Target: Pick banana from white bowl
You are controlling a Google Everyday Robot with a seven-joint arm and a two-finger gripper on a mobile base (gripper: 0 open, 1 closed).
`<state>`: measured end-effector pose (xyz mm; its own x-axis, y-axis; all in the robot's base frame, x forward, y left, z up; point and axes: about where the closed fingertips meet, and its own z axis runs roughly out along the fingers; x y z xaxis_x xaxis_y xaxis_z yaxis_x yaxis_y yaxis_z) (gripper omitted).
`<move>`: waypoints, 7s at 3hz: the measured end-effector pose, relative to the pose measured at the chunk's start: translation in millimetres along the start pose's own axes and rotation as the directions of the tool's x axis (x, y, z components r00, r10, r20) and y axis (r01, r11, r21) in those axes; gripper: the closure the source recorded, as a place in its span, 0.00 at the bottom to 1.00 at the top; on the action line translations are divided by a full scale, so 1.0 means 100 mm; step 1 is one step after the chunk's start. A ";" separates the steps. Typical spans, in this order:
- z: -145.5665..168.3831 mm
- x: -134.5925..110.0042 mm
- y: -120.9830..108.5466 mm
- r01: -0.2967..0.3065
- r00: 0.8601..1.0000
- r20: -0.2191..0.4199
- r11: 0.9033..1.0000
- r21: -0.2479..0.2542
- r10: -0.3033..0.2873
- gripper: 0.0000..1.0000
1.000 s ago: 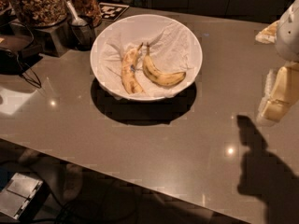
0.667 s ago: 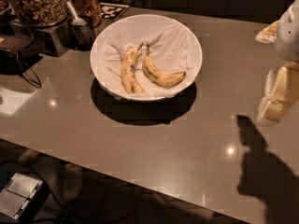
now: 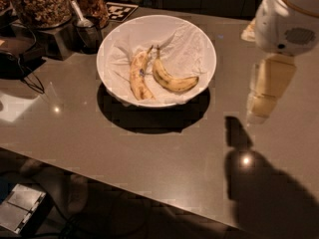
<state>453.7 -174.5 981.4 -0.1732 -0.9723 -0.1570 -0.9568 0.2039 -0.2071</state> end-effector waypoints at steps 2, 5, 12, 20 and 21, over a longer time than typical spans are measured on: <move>0.03 -0.37 -0.06 0.152 0.988 -0.003 0.988 -0.017 -0.152 0.00; -0.02 -0.86 -0.67 0.041 0.996 0.075 0.998 0.037 -0.044 0.00; 0.84 -1.19 -1.04 -0.219 0.975 -0.028 0.976 -0.003 0.219 0.08; 1.80 -1.28 -1.10 -0.284 0.951 -0.173 0.944 -0.166 0.255 0.80; 1.79 -1.28 -1.10 -0.284 0.951 -0.173 0.944 -0.166 0.255 1.00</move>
Offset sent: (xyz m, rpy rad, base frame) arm 0.0063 0.0277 0.0011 -0.0391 0.0273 0.1203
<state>623.0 -52.3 850.9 -0.4496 -0.8926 -0.0350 -0.8932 0.4495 0.0091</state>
